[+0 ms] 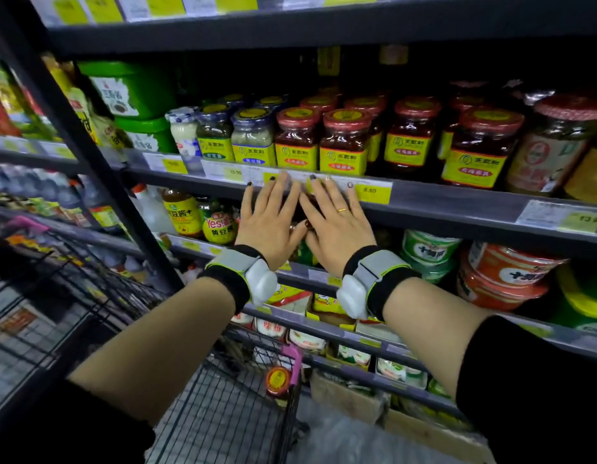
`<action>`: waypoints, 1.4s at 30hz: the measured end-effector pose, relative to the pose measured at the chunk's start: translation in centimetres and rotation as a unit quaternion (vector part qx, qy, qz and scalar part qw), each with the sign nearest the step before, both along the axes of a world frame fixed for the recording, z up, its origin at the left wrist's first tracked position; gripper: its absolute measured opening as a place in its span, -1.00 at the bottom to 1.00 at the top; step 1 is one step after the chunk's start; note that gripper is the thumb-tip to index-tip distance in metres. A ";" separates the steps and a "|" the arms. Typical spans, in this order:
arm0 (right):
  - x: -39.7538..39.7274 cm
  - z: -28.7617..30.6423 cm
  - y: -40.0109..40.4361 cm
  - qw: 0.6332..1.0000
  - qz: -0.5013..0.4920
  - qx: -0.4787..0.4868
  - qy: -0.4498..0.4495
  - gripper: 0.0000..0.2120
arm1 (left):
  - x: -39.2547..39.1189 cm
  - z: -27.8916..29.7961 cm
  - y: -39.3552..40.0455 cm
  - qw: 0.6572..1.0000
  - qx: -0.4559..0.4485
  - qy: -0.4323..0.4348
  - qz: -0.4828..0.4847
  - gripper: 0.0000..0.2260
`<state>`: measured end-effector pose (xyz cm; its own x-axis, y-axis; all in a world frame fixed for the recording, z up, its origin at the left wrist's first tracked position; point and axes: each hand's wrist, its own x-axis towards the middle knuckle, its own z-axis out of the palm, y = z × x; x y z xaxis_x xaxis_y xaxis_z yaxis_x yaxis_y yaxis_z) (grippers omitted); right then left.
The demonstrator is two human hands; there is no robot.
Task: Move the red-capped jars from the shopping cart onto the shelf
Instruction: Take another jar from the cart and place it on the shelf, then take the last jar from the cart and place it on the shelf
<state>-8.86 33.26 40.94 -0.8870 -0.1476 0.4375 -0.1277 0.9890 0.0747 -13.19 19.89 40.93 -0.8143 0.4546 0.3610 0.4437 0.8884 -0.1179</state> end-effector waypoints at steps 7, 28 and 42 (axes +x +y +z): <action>-0.7 -3.3 -3.0 0.994 0.074 0.024 -0.081 -0.43 | 1.1 -3.4 -3.8 0.996 -0.011 -0.063 0.062 -0.42; -1.5 -14.6 -12.3 0.939 0.207 0.032 -0.274 -0.44 | 4.9 -15.4 -13.6 0.955 0.007 -0.225 0.193 -0.42; -1.6 -24.1 -14.6 0.862 0.232 0.034 -0.450 -0.42 | 6.6 -24.9 -16.1 0.901 0.005 -0.382 0.206 -0.38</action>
<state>-10.45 18.69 16.82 -0.7012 -0.5759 -0.4203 -0.5444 0.8131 -0.2059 -6.63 3.79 15.99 -0.9256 0.0565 -0.3743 0.0240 0.9956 0.0911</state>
